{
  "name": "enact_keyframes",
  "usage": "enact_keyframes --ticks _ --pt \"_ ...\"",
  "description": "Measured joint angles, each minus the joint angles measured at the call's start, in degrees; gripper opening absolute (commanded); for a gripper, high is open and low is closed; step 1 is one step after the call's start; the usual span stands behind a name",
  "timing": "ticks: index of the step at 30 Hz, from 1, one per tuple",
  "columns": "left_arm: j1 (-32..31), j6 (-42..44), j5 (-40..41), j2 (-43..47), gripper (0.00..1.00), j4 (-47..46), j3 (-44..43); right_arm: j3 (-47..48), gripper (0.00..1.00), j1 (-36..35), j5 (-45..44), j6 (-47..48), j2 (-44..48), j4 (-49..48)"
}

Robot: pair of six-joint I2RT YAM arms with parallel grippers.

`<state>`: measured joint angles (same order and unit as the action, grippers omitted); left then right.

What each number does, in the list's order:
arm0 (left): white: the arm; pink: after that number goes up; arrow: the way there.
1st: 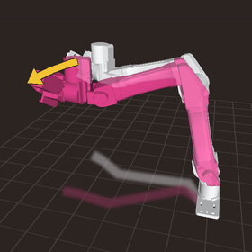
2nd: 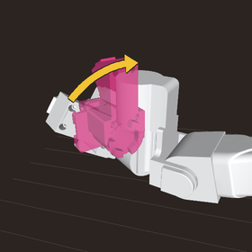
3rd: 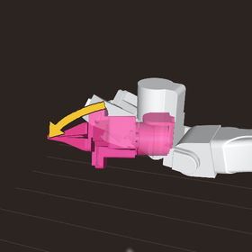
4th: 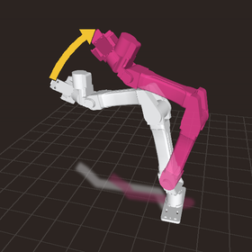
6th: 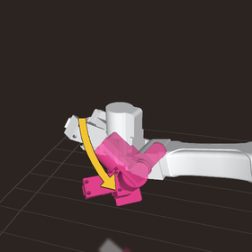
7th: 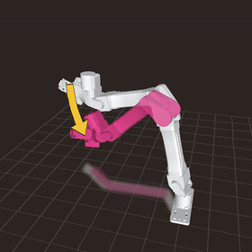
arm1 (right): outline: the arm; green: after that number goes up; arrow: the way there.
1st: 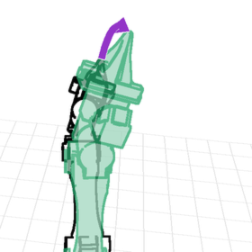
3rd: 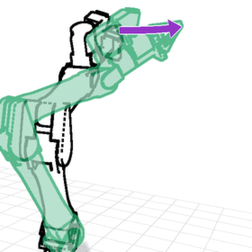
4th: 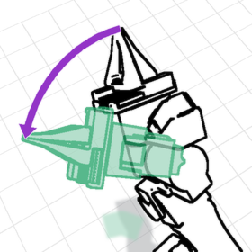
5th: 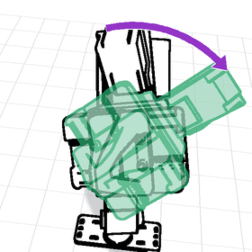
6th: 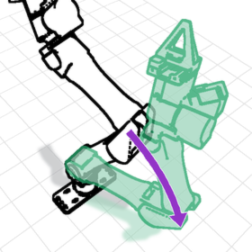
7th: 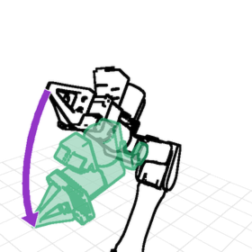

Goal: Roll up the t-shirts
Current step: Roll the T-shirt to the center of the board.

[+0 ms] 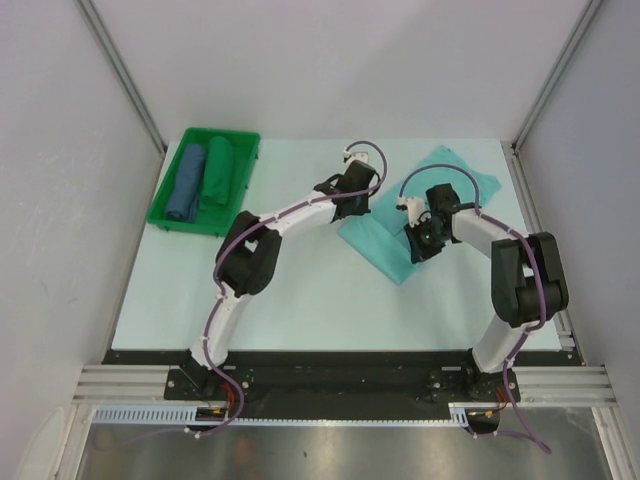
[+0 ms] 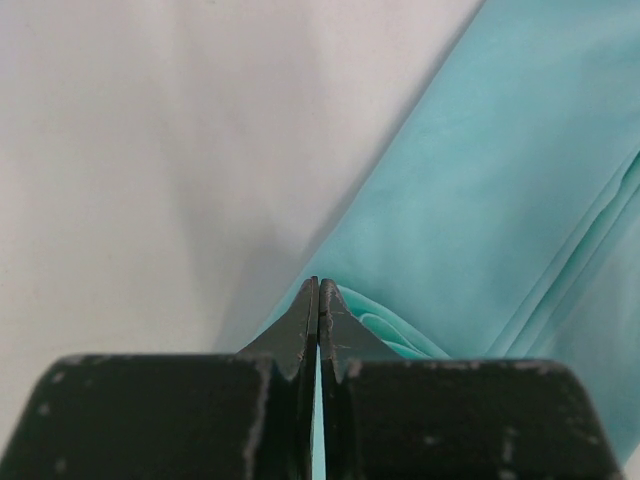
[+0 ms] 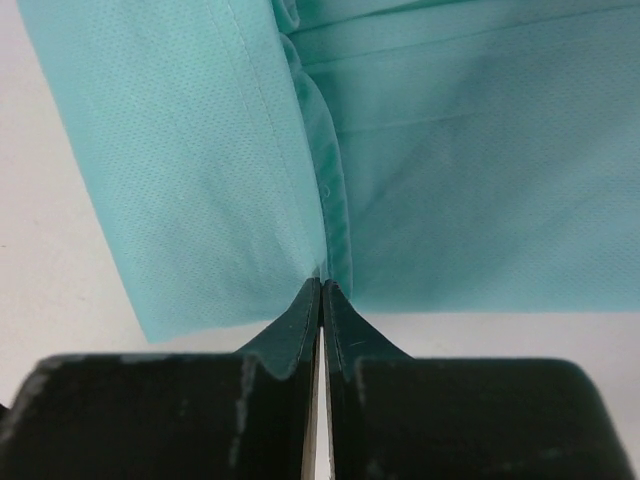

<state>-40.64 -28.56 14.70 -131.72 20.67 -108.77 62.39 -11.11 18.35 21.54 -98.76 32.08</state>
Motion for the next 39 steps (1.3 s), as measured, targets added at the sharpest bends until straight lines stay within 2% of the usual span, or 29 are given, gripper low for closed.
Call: enact_keyframes --ticks 4,5,6,7,8,9,11,12,14,19,25,28,31,39 --pt "0.00 -0.07 -0.13 -1.62 0.00 -0.02 -0.11 -1.07 0.06 0.11 -0.07 -0.50 -1.92 -0.98" --pt "0.00 -0.09 -0.26 -2.01 0.01 0.02 -0.11 -1.05 0.14 0.11 -0.02 -0.72 -1.92 -1.11" --pt "0.00 -0.09 -0.35 -2.29 0.10 0.07 -0.07 -1.05 0.20 0.11 0.07 -0.87 -1.90 -1.11" --pt "0.00 -0.09 -0.35 -2.36 0.38 0.11 -0.02 -1.05 0.25 0.11 0.09 -1.07 -1.90 -1.16" --pt "0.00 -0.20 -0.33 -2.36 0.44 0.17 0.04 -1.07 0.34 0.13 -0.02 -1.20 -1.88 -1.22" --pt "0.00 0.07 -0.28 -2.36 0.54 0.11 0.04 -1.07 0.38 0.15 -0.07 -1.38 -1.86 -1.27" --pt "0.00 -0.50 -0.04 -1.97 0.64 -0.66 0.90 -1.31 0.46 0.15 -0.31 -1.60 -1.22 -1.33" --pt "0.00 -0.81 0.09 -1.33 0.68 -0.94 2.10 -1.51 0.47 0.07 -0.74 -1.66 -0.72 -1.38" --pt "0.09 -1.46 0.17 1.07 0.69 -1.77 5.88 -2.03 0.48 0.07 -2.05 -1.79 0.96 -1.51" --pt "0.85 -6.93 -0.61 13.66 0.62 -5.84 21.70 -2.60 0.48 -1.11 -6.38 -2.56 8.87 -3.54" --pt "2.25 -16.85 -2.43 26.97 0.60 -15.52 38.64 -2.60 0.35 -10.97 -10.38 -4.00 11.93 -8.94" --pt "2.36 -21.46 -4.37 27.67 0.59 -21.07 44.74 -2.60 0.32 -14.99 -11.50 -4.87 9.38 -11.54" --pt "2.36 -25.66 -6.21 26.32 0.59 -26.21 49.29 -2.60 0.32 -15.76 -11.93 -5.33 5.95 -13.97" --pt "2.10 -33.14 -7.87 22.03 0.58 -34.99 50.93 -2.60 0.29 -13.51 -11.63 -5.51 -1.16 -17.18"
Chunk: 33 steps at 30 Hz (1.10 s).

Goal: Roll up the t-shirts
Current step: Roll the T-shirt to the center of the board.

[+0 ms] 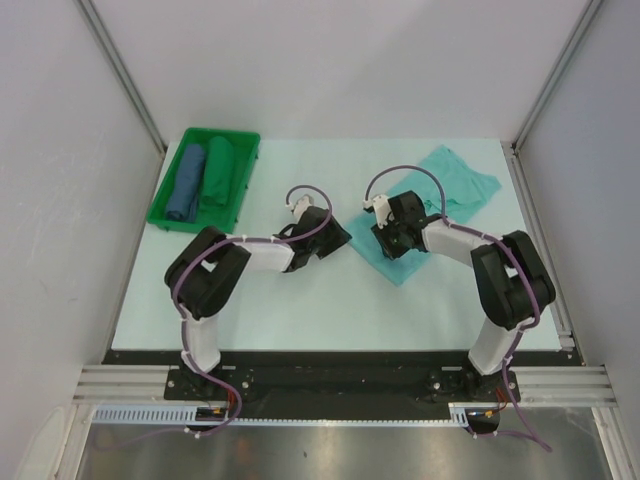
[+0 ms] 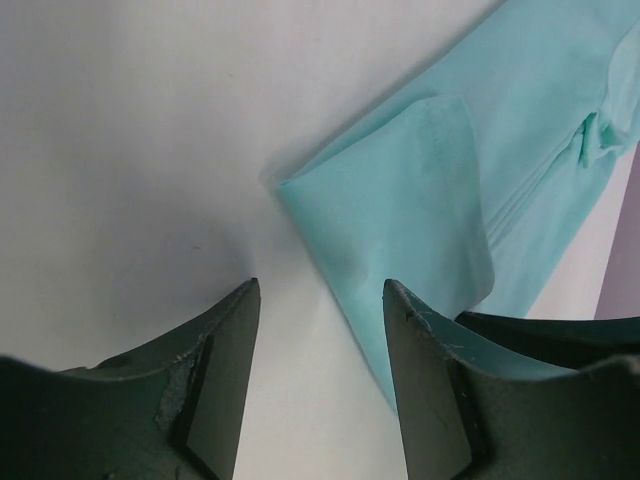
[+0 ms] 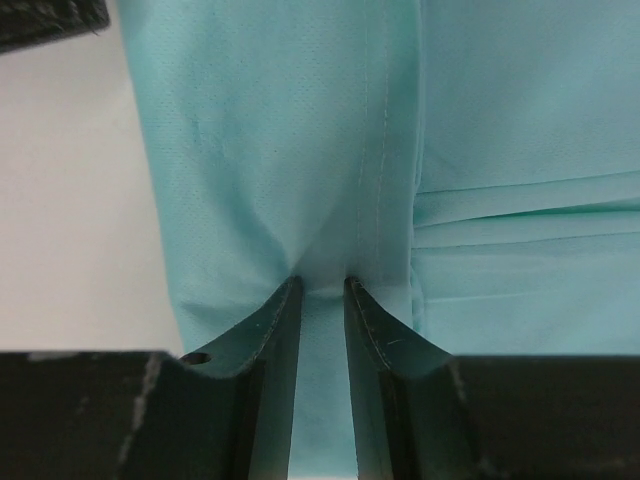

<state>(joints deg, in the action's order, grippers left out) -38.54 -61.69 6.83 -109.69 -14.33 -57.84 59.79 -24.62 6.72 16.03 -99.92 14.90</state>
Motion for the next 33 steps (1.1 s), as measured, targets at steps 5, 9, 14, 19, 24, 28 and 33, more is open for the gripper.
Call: enact_keyframes --ticks 5,9,14,19,24,28,33 --pt "-0.52 -2.43 1.01 -1.77 0.56 1.03 -2.27 0.04 0.29 1.53 1.55 -0.57 -1.53 -0.22" --pt "-1.55 -4.07 2.78 -3.34 0.50 3.15 -5.09 0.04 0.31 1.68 1.70 -0.81 -0.96 0.24" --pt "-2.38 -5.79 5.57 -4.35 0.45 6.67 -7.48 0.04 0.31 0.74 1.36 -0.92 2.95 1.11" --pt "-2.89 -6.05 8.09 -5.40 0.45 9.75 -9.94 0.76 0.30 -0.28 1.46 -1.07 4.07 0.07" --pt "-3.19 -6.45 9.64 -5.57 0.47 11.47 -10.88 1.01 0.28 -0.28 2.14 -1.46 0.66 -1.36" --pt "-3.34 -6.69 10.05 -5.57 0.48 11.37 -10.86 1.79 0.28 0.28 2.84 -2.21 -3.41 -1.95" --pt "-3.34 -6.86 10.10 -5.62 0.43 11.17 -10.84 2.89 0.29 0.59 3.10 -2.34 -3.50 -1.57"
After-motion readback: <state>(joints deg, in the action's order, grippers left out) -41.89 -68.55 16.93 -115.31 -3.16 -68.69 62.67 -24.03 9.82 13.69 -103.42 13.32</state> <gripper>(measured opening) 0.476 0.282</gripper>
